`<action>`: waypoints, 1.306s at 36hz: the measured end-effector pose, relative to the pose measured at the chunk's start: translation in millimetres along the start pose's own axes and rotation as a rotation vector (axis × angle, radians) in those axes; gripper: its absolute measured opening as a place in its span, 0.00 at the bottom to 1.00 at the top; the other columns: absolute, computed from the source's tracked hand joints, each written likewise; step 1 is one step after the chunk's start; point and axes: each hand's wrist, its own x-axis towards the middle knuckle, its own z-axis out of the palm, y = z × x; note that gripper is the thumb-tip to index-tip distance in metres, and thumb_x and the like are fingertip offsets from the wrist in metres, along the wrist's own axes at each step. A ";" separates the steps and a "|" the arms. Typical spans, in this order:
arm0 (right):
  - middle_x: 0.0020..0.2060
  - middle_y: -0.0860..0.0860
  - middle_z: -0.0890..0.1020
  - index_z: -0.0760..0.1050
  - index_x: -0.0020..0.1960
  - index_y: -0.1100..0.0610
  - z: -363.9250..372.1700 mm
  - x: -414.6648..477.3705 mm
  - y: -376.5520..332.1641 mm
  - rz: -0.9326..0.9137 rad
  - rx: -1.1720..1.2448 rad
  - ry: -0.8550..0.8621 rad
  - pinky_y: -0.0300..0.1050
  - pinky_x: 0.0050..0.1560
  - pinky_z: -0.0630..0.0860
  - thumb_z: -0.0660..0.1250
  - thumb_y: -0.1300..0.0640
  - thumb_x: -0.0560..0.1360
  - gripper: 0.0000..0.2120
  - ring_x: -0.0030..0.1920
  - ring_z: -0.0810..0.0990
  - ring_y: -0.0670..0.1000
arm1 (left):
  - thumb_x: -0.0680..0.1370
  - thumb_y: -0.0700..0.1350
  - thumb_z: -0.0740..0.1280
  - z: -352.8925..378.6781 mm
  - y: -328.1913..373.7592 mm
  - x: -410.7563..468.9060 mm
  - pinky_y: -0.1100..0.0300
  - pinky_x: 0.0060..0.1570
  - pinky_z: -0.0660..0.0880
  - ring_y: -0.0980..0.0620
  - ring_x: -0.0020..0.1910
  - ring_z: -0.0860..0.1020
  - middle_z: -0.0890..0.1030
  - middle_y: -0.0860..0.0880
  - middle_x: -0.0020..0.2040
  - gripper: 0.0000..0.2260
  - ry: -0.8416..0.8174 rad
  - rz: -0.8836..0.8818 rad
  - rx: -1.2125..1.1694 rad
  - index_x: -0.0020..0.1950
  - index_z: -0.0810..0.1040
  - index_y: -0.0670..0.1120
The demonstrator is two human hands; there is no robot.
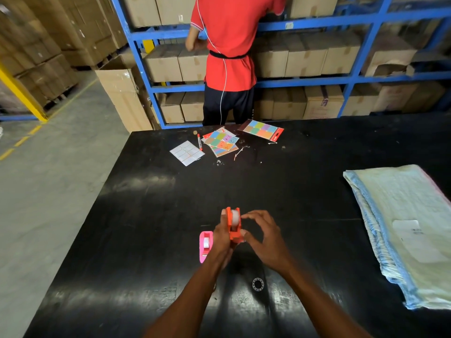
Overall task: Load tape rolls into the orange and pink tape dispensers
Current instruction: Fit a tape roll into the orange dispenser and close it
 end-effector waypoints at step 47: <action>0.68 0.41 0.67 0.69 0.70 0.41 -11.2 25.3 -18.7 0.073 -0.410 -0.328 0.71 0.74 0.42 0.69 0.42 0.74 0.26 0.73 0.60 0.47 | 0.78 0.61 0.61 -5.8 -9.0 -5.8 0.45 0.46 0.81 0.43 0.50 0.84 0.83 0.39 0.54 0.28 -0.166 -0.182 -0.138 0.65 0.76 0.40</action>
